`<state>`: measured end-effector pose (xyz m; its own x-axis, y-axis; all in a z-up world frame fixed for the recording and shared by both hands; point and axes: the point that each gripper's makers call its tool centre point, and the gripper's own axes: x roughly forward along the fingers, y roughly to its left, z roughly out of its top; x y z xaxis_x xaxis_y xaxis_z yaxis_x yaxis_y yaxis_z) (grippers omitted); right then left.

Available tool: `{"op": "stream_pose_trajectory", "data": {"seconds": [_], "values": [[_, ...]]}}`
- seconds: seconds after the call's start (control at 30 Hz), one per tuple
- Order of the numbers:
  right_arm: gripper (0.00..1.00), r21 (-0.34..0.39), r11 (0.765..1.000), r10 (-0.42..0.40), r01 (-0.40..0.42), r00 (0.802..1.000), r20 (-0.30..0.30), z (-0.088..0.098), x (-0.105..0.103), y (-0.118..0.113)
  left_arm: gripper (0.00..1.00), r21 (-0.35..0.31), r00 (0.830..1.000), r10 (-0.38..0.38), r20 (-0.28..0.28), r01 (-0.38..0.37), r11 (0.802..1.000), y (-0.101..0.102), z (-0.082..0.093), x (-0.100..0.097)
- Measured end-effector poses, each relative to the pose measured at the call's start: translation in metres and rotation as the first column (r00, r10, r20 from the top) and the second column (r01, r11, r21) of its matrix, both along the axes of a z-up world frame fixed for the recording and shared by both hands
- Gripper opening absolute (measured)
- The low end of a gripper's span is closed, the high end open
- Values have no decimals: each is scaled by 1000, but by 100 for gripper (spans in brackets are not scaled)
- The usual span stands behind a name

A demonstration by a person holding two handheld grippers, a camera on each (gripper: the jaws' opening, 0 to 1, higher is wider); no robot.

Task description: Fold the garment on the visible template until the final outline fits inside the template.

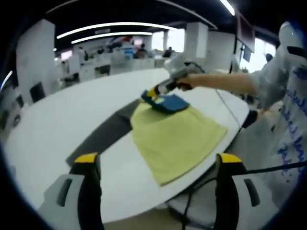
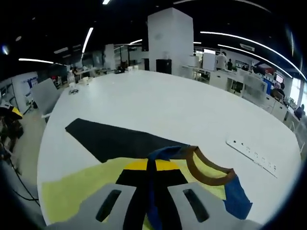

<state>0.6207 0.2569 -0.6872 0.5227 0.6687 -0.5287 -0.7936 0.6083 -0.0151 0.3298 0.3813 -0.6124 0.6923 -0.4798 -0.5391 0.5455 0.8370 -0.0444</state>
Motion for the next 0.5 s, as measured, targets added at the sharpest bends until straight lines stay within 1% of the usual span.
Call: {"op": "stream_pose_trajectory", "data": {"seconds": [0.1, 0.17, 0.5], "values": [[3, -4, 1000, 5, -5, 1000, -6, -4, 1, 2, 96, -1, 1000, 1, 0, -1, 1000, -1, 0, -1], [3, -5, 1000, 8, -8, 1000, -12, -4, -2, 3, 96, 1, 1000, 0, -1, 0, 1000, -1, 0, -1], [4, -5, 999, 38, -39, 998, -43, -22, -6, 20, 95, 2, 1000, 5, -6, -5, 1000, -2, 0, -1]]}}
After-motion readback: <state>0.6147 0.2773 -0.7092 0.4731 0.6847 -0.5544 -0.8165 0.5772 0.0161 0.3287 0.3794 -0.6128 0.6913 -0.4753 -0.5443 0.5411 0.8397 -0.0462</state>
